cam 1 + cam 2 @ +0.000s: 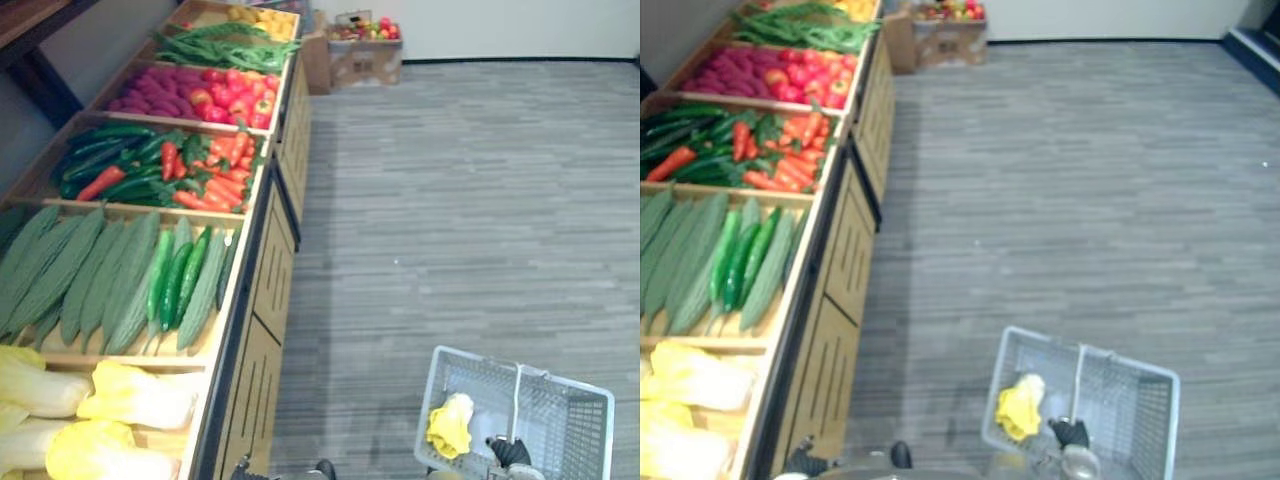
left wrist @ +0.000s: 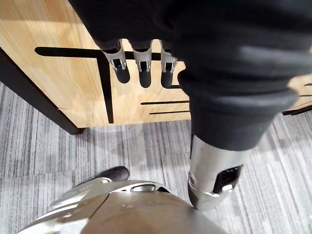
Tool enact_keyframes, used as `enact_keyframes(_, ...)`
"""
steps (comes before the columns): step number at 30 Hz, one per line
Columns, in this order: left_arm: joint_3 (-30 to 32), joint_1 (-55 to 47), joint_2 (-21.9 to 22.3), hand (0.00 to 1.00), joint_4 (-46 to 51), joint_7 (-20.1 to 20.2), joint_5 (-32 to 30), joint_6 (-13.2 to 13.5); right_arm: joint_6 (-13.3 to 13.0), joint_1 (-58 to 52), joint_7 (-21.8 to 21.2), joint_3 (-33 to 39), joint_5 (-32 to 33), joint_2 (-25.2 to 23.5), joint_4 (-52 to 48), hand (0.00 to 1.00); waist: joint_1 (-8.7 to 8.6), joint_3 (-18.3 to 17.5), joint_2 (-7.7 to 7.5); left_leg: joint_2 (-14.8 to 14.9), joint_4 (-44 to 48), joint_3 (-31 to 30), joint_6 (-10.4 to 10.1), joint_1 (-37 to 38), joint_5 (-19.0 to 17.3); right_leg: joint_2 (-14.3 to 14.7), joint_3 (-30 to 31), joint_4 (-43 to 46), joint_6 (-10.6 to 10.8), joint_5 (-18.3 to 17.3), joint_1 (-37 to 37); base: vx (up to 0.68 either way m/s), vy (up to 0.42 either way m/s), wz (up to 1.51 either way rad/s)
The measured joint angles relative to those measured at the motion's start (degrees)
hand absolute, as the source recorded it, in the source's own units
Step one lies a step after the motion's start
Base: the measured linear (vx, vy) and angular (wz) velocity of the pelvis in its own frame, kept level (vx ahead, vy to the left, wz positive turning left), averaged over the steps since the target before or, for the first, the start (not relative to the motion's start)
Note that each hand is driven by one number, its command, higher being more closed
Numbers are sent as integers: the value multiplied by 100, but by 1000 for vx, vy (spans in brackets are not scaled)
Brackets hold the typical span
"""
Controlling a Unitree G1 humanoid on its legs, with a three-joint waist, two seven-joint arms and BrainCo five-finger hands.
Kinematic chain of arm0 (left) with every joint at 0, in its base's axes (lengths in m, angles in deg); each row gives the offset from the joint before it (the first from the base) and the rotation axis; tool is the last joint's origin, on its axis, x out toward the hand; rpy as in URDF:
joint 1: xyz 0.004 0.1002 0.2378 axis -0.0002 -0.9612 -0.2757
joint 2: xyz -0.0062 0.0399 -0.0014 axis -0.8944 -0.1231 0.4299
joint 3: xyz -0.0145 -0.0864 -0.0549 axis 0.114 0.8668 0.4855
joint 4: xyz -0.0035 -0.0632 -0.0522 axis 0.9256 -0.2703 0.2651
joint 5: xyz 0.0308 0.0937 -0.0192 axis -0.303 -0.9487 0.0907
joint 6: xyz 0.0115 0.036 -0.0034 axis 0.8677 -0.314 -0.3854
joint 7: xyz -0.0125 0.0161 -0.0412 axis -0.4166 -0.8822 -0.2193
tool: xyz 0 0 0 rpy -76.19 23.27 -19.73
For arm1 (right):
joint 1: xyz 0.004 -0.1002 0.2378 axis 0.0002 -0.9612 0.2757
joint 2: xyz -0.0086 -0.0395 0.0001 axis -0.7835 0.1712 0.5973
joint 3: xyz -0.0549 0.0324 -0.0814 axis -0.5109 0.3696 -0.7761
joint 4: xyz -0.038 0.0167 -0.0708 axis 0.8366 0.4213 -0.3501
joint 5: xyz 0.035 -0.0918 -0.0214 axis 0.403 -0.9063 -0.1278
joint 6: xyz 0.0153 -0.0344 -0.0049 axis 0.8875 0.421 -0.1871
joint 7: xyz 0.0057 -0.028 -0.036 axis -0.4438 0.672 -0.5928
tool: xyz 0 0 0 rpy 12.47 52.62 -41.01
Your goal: Pick vegetable in the basket
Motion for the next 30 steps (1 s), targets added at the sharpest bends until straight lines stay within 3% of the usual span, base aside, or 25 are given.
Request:
enact_keyframes(6,-114,27,-123,0,-65,80,0,1,53,6,-19,68,11,-27,8,100,-32,-64,-59,-22,-130,108,7,129,-30,26,143,9,-28,82,-30,100,26,-22)
enact_keyframes(9,-165,25,-119,0,-96,104,0,1,22,56,-78,153,15,-30,-31,100,-1,-47,-32,85,-129,259,50,382,-140,101,37,1177,-139,19,-481,67,13,-33)
enact_keyframes(10,-169,19,-132,0,-138,137,0,2,-2,96,-84,223,37,-35,-94,100,0,-12,-44,101,-132,333,55,557,-232,39,-157,1994,-153,28,-805,28,58,-35)
enact_keyframes(11,-165,16,-174,0,-165,177,1,4,-10,109,-79,260,65,-55,-207,100,8,37,-103,55,-134,406,82,741,-313,-147,-408,2703,-263,101,-1055,25,66,-28)
enact_keyframes(13,-159,9,-178,0,-181,184,0,-3,-28,103,-83,240,60,-55,-284,100,-31,79,-178,-2,-187,418,131,914,-381,-451,-805,3296,-460,278,-1239,24,88,-7)
enact_keyframes(14,-158,11,-184,0,-179,184,0,-3,-30,74,-83,211,58,-66,-296,100,-31,62,-145,-15,-249,413,139,993,-381,-535,-937,3403,-439,380,-1243,46,95,5)
enact_keyframes(16,-155,13,-188,0,-179,185,1,-6,-38,64,-85,195,61,-114,-324,100,-23,60,-151,31,-321,396,166,1018,-364,-533,-889,3444,-417,323,-1330,100,72,5)
enact_keyframes(17,-157,39,-181,0,-181,183,0,-8,-40,67,-85,194,64,-154,-401,100,-23,74,-121,102,-321,381,165,970,-365,-439,-874,3425,-401,18,-1431,111,34,3)
enact_keyframes(20,-155,98,-126,0,-181,177,0,-7,-48,142,-76,199,71,-155,-471,100,-22,174,53,354,-331,313,113,972,-403,-128,-753,2933,-382,-212,-1635,114,-48,7)
enact_keyframes(22,-145,140,-98,0,-175,176,-3,-7,-55,156,-59,251,73,-156,-544,100,-33,205,43,457,-336,226,-47,1078,-513,-171,-657,1979,-178,-17,-1793,242,-197,20)
enact_keyframes(23,-99,135,-92,0,-164,175,-3,-3,-53,154,-51,254,72,-159,-571,100,-23,219,13,482,-333,226,-160,1185,-590,-218,-663,1565,-178,180,-1807,350,-312,20)
enact_keyframes(25,22,115,-86,0,-179,173,-1,-9,-49,143,-61,241,67,-158,-576,100,-32,225,-29,554,-324,163,-364,1394,-793,-272,-648,1133,-159,823,-1809,311,-315,21)
enact_keyframes(26,51,119,37,0,-205,165,-12,-7,-41,178,-47,269,67,-51,-586,100,-63,212,155,788,-331,45,-262,1438,-840,-101,-717,1571,-169,494,-1875,275,-259,22)
enact_keyframes(27,55,124,75,0,-204,176,-22,8,-42,185,-51,266,65,-32,-589,100,-53,181,220,787,-315,20,-203,1415,-749,-89,-702,1873,-257,213,-2022,372,-338,12)
enact_keyframes(28,67,117,95,0,-161,168,-24,26,-45,241,-57,292,64,23,-588,100,-20,142,287,788,-221,-43,-305,1434,-447,-121,-650,2376,-311,-120,-2209,351,-347,8)
enact_keyframes(30,69,79,151,0,-159,161,-7,0,-35,247,-71,316,63,101,-562,100,-57,130,308,914,274,-328,-405,1203,-162,-170,-782,2711,-452,-414,-2180,354,-362,14)
